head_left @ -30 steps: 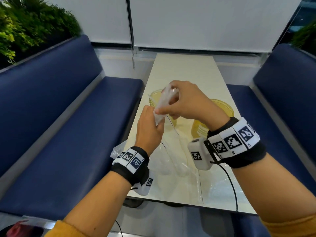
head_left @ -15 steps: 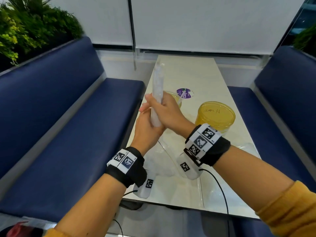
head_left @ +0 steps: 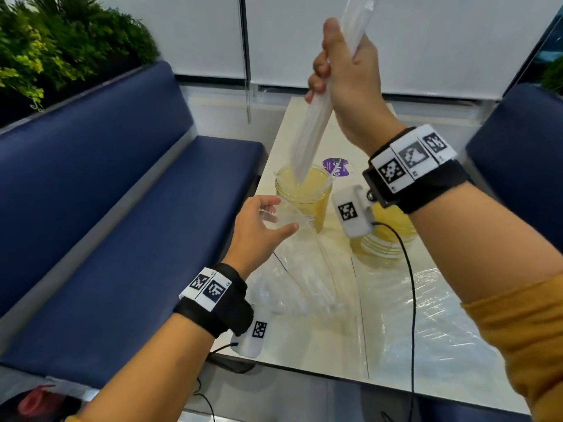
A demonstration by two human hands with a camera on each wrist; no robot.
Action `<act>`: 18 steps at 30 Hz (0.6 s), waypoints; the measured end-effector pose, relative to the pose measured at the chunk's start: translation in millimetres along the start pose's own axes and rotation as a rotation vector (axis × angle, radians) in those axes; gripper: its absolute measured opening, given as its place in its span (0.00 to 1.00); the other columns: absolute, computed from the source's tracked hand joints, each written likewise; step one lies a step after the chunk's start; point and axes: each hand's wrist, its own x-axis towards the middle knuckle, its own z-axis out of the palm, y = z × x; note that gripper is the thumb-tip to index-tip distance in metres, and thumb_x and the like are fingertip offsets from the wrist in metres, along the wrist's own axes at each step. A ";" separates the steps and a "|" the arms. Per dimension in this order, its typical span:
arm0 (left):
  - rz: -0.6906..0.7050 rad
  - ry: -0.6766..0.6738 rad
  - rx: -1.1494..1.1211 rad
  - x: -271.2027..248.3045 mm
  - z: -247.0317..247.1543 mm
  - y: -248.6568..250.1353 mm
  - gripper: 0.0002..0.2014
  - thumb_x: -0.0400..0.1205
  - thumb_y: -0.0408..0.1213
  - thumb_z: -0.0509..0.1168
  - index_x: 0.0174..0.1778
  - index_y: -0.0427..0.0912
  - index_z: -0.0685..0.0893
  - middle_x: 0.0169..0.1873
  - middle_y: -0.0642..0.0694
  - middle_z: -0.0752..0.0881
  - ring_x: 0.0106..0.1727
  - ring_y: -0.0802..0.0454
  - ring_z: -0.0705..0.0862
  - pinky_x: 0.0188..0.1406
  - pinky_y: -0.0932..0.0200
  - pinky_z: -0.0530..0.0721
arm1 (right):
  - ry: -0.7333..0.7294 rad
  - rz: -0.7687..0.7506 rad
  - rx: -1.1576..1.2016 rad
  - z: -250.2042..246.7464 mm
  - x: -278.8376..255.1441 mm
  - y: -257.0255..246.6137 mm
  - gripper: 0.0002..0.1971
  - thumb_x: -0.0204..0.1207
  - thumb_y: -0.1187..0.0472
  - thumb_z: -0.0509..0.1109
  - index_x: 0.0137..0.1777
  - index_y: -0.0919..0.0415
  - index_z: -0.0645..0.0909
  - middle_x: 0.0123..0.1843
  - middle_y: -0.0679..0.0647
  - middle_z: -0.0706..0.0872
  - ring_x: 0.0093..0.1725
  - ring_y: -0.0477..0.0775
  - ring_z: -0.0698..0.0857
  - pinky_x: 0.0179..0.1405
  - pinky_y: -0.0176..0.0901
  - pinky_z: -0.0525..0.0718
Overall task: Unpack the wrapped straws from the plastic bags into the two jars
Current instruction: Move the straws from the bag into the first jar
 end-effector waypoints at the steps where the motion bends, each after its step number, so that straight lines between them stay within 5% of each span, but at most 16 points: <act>1: -0.002 0.007 -0.003 -0.3 -1.0 -1.4 0.27 0.73 0.42 0.83 0.65 0.49 0.80 0.61 0.52 0.82 0.54 0.60 0.85 0.44 0.83 0.77 | 0.031 -0.018 -0.007 -1.4 8.9 7.5 0.11 0.89 0.55 0.61 0.48 0.60 0.71 0.28 0.49 0.73 0.24 0.47 0.74 0.31 0.47 0.82; 6: -0.006 0.013 -0.005 -1.4 -5.6 -6.5 0.24 0.75 0.35 0.80 0.64 0.51 0.80 0.61 0.52 0.82 0.55 0.59 0.87 0.46 0.81 0.79 | 0.115 0.048 -0.177 -0.9 34.7 82.1 0.09 0.89 0.54 0.61 0.54 0.60 0.74 0.31 0.51 0.75 0.28 0.47 0.76 0.32 0.43 0.82; 9: 0.002 0.013 -0.013 0.5 -9.8 -6.6 0.25 0.75 0.26 0.75 0.65 0.49 0.81 0.61 0.49 0.81 0.55 0.59 0.87 0.48 0.77 0.82 | 0.084 0.145 -0.318 -1.7 29.1 135.7 0.12 0.88 0.51 0.61 0.58 0.60 0.76 0.37 0.52 0.82 0.36 0.49 0.82 0.41 0.41 0.84; 14: -0.008 0.016 -0.073 3.4 -16.3 -6.7 0.25 0.75 0.22 0.72 0.66 0.46 0.82 0.60 0.48 0.82 0.56 0.55 0.89 0.59 0.59 0.87 | 0.055 0.388 -0.483 -15.4 12.6 195.3 0.15 0.80 0.50 0.72 0.57 0.61 0.83 0.53 0.56 0.91 0.56 0.59 0.88 0.60 0.56 0.86; 18: -0.021 0.020 -0.102 4.4 -18.6 -8.5 0.24 0.75 0.22 0.71 0.65 0.46 0.82 0.59 0.47 0.83 0.57 0.54 0.89 0.63 0.51 0.88 | 0.098 0.431 -0.430 -25.4 10.0 195.2 0.36 0.68 0.59 0.85 0.75 0.58 0.75 0.65 0.57 0.86 0.63 0.58 0.85 0.62 0.51 0.86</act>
